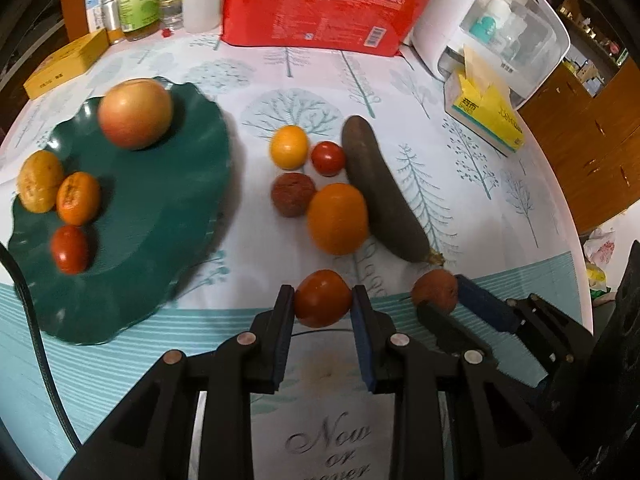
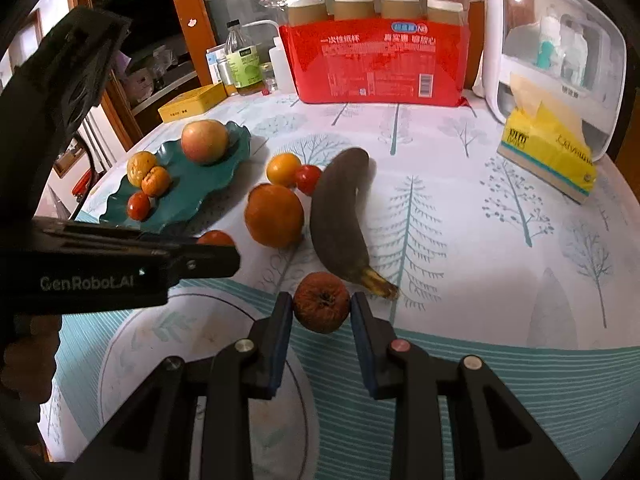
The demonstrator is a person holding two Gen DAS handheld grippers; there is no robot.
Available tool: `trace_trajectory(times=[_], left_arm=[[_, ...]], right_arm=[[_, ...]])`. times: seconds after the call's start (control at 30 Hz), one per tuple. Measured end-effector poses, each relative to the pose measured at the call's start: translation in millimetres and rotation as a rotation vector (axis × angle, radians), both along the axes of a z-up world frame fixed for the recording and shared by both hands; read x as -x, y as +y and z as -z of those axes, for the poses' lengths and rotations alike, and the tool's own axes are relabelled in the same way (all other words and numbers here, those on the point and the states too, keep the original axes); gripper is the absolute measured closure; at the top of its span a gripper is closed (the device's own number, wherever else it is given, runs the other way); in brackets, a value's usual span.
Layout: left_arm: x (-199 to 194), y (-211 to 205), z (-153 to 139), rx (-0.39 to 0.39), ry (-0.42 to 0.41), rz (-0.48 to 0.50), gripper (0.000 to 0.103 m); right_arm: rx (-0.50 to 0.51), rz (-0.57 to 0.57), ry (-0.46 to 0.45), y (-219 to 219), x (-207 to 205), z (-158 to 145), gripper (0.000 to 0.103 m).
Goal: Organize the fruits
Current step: 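Carry tomato with left tool onto green plate while right releases lychee there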
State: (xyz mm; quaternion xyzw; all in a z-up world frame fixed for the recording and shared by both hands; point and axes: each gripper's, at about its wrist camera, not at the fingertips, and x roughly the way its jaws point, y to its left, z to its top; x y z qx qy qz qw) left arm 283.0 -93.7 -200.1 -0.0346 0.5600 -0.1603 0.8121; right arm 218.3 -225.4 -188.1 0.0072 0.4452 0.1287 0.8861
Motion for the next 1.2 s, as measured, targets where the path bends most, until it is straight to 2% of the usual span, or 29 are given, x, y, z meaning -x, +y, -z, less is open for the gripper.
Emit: trace_trajectory(times=[0.3, 0.67, 0.93, 1.2], left_arm=[[7, 56, -20, 0.014, -0.042, -0.017, 0.076], [7, 137, -34, 0.010, -0.076, -0.041, 0.076], [-4, 185, -28, 0.006, -0.071, -0.060, 0.076], [-12, 209, -15, 0.013, -0.044, -0.067, 0.076]], right_arm=[[0.027, 0.020, -0.049, 38, 2, -24, 0.073], [0.022, 0.014, -0.093, 105, -9, -38, 0.073], [0.010, -0.003, -0.091, 153, -20, -36, 0.073], [0.015, -0.013, -0.070, 176, -29, -30, 0.073]])
